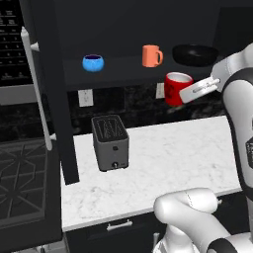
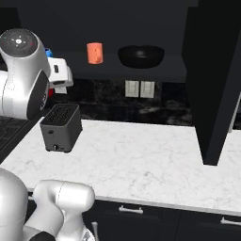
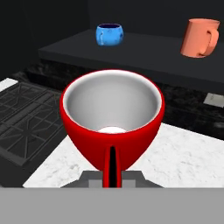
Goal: Gather all objects into one cabinet and sort the glasses and bowls to opposite sides.
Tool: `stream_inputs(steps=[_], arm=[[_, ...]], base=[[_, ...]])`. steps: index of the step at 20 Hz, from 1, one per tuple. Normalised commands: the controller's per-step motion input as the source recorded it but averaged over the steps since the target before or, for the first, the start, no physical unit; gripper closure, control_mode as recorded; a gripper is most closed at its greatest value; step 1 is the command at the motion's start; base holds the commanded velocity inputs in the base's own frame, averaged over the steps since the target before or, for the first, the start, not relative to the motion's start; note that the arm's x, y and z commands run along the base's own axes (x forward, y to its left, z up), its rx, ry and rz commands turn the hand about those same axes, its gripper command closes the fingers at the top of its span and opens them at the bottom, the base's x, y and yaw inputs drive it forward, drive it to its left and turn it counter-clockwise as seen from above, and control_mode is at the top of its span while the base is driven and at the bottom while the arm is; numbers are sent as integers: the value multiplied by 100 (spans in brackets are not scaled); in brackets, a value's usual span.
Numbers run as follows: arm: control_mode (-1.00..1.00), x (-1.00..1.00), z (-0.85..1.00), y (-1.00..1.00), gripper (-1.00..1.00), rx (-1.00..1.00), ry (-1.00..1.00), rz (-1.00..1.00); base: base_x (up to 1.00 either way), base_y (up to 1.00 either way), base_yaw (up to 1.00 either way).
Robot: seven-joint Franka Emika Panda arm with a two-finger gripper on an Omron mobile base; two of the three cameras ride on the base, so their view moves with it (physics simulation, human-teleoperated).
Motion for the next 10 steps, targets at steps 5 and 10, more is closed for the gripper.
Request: stream_inputs(steps=[5,10], arm=[[100,0,0,0,100,0,0,0],[-100,68,-1,9,100,8,0,1]], base=[[7,0,0],[11,0,0]])
